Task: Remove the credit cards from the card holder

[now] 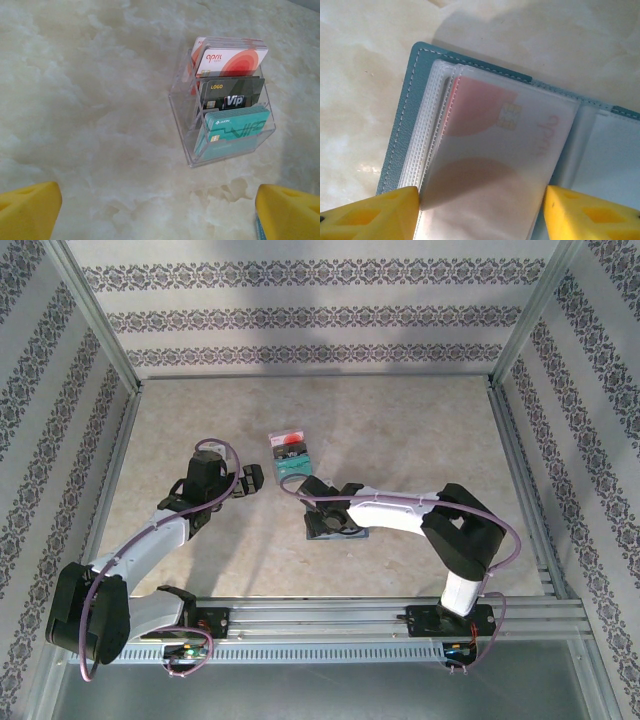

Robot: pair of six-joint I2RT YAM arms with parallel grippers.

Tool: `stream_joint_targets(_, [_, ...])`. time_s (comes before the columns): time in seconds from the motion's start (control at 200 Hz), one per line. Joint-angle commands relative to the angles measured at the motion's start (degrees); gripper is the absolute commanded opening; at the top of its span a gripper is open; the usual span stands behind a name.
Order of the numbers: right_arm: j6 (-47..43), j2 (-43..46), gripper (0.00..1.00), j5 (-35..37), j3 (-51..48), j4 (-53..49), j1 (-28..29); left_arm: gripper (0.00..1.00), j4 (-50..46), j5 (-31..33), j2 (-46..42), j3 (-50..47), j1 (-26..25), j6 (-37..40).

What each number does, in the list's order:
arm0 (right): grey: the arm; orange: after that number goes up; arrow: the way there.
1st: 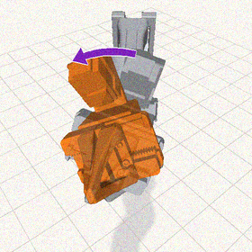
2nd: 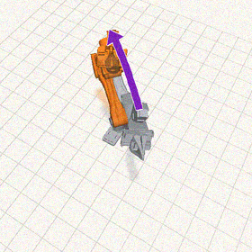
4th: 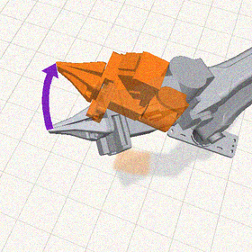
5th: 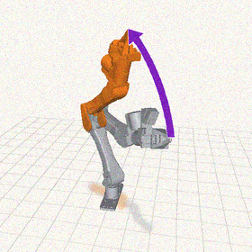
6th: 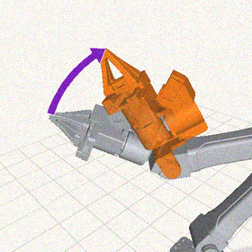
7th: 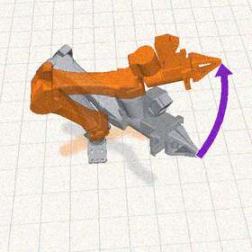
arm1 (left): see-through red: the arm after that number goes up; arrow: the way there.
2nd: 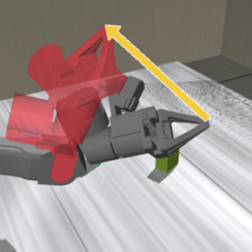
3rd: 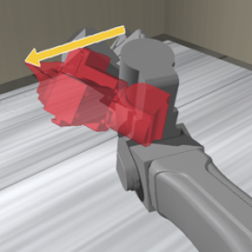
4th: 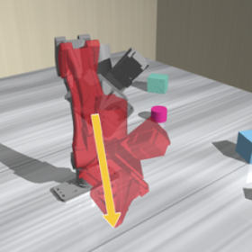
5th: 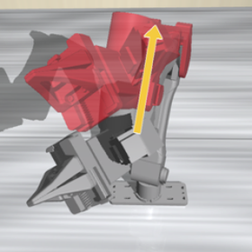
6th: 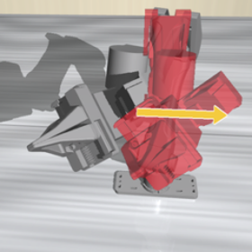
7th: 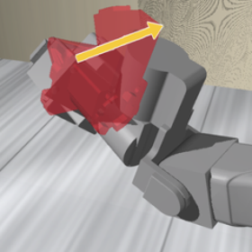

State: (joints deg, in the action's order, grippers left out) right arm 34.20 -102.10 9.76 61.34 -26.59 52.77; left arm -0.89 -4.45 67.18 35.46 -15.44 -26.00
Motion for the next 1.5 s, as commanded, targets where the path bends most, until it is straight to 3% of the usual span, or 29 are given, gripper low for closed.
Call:
stream_joint_targets(0.0, [-0.4, -1.9, 0.6, 1.8, 0.8, -1.8, 0.3, 0.99, 1.9, -0.6, 0.1, 1.0, -0.5, -0.4])
stream_joint_targets(0.16, [-0.4, -1.2, 0.42, 1.8, 0.4, -1.4, 0.1, 0.99, 1.9, -1.8, 0.1, 1.7, -0.5, -0.4])
stream_joint_targets(0.275, [-0.4, 0.1, 0.36, 2.5, 0.0, -1.3, 0.0, 0.99, 1.5, -2.1, 0.0, 2.3, -0.6, -0.4])
stream_joint_targets(0.39, [-0.5, 2.0, 0.37, 4.5, -0.7, -1.4, -0.1, 1.0, 0.7, -2.5, -0.5, 3.2, -0.7, 0.1])
stream_joint_targets(0.49, [0.0, 4.2, 0.49, 8.0, -1.6, -2.6, -0.4, 1.0, -1.0, -0.9, -1.5, 4.2, -1.9, 1.6])
stream_joint_targets(0.56, [0.0, 5.9, 0.52, 9.4, -2.7, -2.8, -0.9, 0.99, -2.4, 1.2, -2.3, 4.9, -3.4, 2.7])
stream_joint_targets(0.824, [-0.3, 9.2, 0.52, 9.3, -7.1, -2.3, -4.6, 1.0, -5.1, 4.6, -3.8, 5.6, -7.3, 3.8])
stream_joint_targets(0.974, [-0.5, 10.4, 0.49, 7.2, -9.8, -1.0, -6.8, 1.0, -7.2, 9.2, -2.1, 6.5, -14.8, 4.8])
stream_joint_targets(1.239, [0.1, 12.4, 0.43, 4.1, -13.9, 0.7, -9.8, 0.77, -3.8, 10.1, 5.7, 4.7, -27.9, -0.1])
stream_joint_targets(1.494, [1.6, 21.5, 0.38, 0.0, -15.5, 1.2, -12.7, 0.53, 4.9, 2.1, 14.3, 3.5, -30.2, -5.3])
